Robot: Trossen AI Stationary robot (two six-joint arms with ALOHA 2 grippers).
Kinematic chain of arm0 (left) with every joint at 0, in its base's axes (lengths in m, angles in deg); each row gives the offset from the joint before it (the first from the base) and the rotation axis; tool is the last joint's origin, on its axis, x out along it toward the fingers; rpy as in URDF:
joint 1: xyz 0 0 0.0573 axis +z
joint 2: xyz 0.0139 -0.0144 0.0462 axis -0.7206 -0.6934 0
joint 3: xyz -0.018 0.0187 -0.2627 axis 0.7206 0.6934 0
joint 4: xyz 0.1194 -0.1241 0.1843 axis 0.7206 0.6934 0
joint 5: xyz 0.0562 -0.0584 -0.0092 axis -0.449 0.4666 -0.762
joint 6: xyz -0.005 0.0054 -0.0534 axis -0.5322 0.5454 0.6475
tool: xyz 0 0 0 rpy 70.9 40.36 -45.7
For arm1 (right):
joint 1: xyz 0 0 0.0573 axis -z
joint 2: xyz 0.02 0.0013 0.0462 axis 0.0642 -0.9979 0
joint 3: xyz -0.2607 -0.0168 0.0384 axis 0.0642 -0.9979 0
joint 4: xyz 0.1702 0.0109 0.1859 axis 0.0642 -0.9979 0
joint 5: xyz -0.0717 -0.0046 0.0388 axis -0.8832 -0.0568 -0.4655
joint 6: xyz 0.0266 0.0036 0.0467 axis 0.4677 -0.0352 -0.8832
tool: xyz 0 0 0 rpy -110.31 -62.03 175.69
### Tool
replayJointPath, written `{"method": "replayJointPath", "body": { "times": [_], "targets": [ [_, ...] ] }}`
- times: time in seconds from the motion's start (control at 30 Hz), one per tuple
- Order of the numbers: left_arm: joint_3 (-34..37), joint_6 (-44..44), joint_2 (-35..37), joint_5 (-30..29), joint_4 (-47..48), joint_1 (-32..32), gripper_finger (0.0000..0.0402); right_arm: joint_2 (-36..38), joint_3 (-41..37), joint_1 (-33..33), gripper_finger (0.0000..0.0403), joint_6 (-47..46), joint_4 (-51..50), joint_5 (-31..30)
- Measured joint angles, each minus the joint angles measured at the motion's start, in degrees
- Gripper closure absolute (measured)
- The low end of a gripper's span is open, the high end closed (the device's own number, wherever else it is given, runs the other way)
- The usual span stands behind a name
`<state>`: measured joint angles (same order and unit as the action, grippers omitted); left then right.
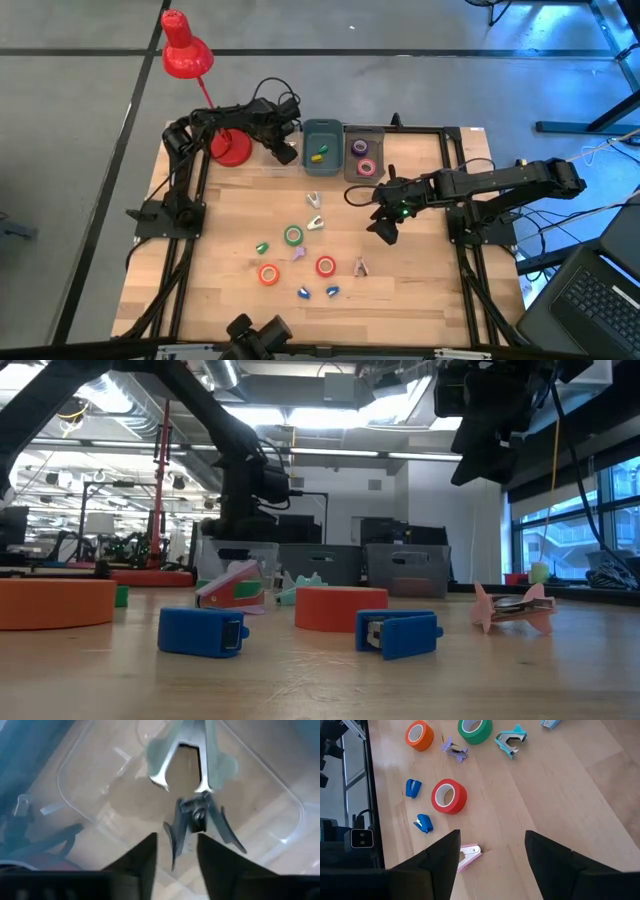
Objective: Pick and place Stapler, Stapler remover, tape
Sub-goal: Put the black staple remover into the transparent bin, then put the red tape into the black bin
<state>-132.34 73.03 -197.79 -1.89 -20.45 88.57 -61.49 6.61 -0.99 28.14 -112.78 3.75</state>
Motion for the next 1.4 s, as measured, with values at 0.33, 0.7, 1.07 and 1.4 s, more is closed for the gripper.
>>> {"method": "replayJointPath", "body": {
  "times": [0.33,0.7,1.07,1.4],
  "targets": [
    [0.0,4.4,2.7,-3.4,4.1,-0.4,0.0154,0.0,0.0,0.0,0.0179,-0.1,-0.1,0.0],
    [0.0,11.5,19.2,-1.9,3.3,-9.7,0.0153,0.0,0.0,0.0,0.0179,-0.2,-0.3,0.0],
    [0.0,12.5,24.8,6.5,4.6,-35.3,0.0157,0.0,0.0,0.0,0.0179,-0.2,1.1,0.0],
    [9.8,25.1,24.8,7.1,1.8,-50.7,0.0158,-1.1,0.0,-0.8,0.0179,-4.3,5.5,4.9]
  ]
}}
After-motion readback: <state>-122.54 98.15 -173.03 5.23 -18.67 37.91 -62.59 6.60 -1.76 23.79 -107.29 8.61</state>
